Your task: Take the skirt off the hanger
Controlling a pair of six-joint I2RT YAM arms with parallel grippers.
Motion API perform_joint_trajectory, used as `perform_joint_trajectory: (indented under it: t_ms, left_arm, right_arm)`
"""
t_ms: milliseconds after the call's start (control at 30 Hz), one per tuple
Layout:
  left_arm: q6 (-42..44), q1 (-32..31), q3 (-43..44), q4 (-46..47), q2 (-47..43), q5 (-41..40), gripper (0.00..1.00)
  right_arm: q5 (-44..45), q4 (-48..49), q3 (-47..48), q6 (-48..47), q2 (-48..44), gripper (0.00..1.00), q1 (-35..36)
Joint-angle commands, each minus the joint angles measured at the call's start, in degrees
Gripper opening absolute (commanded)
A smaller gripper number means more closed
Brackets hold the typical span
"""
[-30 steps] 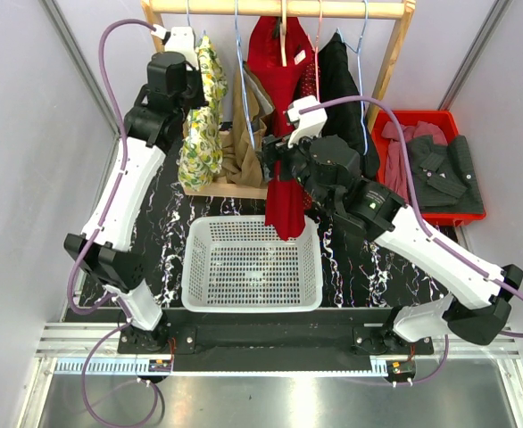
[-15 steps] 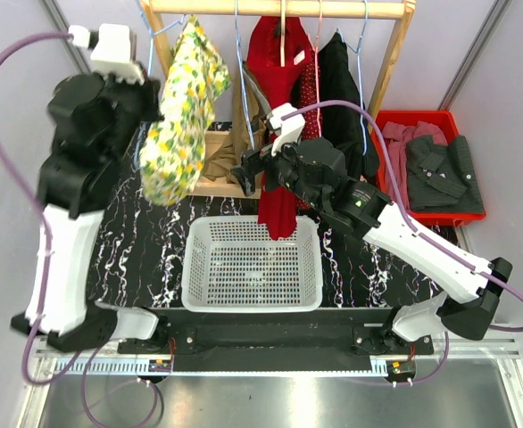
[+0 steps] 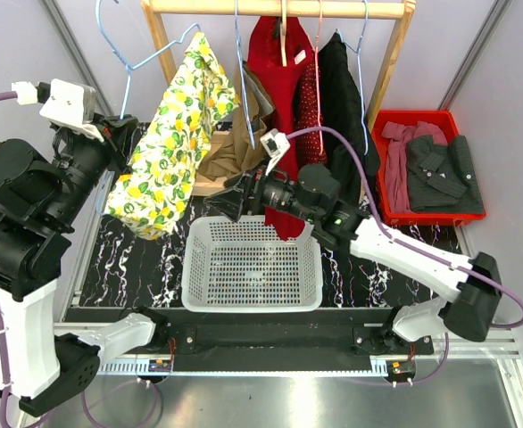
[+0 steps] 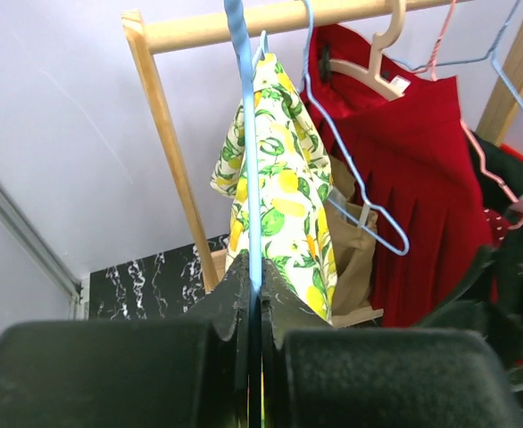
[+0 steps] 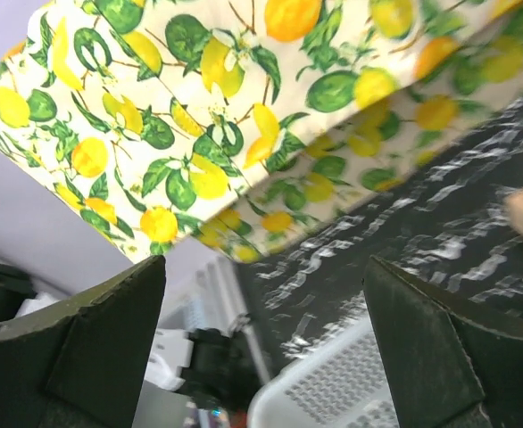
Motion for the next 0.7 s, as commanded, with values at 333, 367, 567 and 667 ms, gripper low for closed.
perform_joint_trajectory:
  t_ms: [333,367,567,667]
  left_arm:
    - [-3.22,-0.28,-0.55,1.98,-1.95,4.65,0.00]
    - [-3.31,-0.28,-0.21,1.89,-2.13,4.83,0.00]
    - [-3.57,-0.11,0.32,1.36,-3.01,5.01,0.00]
    - [-2.34,-0.11,1.29,1.27,-3.18,4.83,0.00]
  right_arm:
    - [-5.30,27.90,6.03,19.73,13.32,0.97,-0.14]
    - [-5.22,28.77,6.55,20.43,15.07,0.95,-0.23]
    - [-8.55,32.91,12.26,25.54,22.20,0.91,-0.67]
    - [-10.75,31.86,10.89,26.16,21.95,0.91,-0.67]
